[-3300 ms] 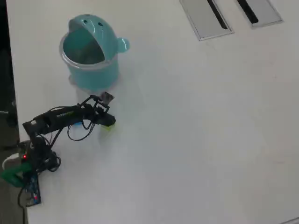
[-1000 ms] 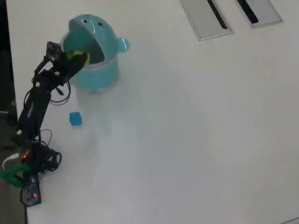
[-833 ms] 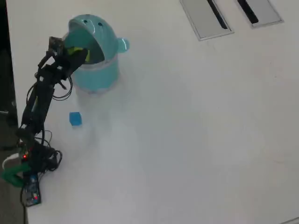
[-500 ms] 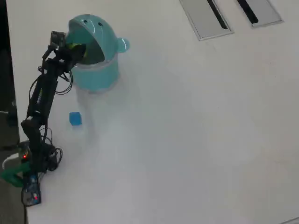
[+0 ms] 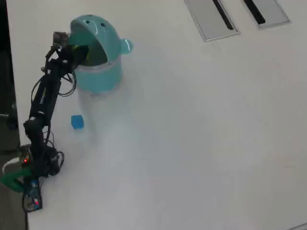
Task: Grasp RGB lego blocks and put them in the bin one by one.
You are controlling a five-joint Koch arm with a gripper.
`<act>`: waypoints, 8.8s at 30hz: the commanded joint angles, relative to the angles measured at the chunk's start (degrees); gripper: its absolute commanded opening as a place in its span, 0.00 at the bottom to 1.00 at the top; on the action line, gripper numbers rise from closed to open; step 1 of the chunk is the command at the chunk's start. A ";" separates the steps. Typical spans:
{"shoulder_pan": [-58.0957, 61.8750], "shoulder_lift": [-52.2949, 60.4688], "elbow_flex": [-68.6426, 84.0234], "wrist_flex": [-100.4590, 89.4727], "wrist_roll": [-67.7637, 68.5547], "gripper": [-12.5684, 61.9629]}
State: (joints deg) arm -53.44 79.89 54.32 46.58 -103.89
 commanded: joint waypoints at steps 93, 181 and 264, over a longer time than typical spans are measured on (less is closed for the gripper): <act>7.03 30.67 74.97 -4.83 -2.99 0.57; -1.41 5.71 6.77 -25.05 9.23 0.31; 36.47 54.67 38.85 -40.34 81.21 0.61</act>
State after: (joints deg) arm -18.19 131.13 95.19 10.37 -26.37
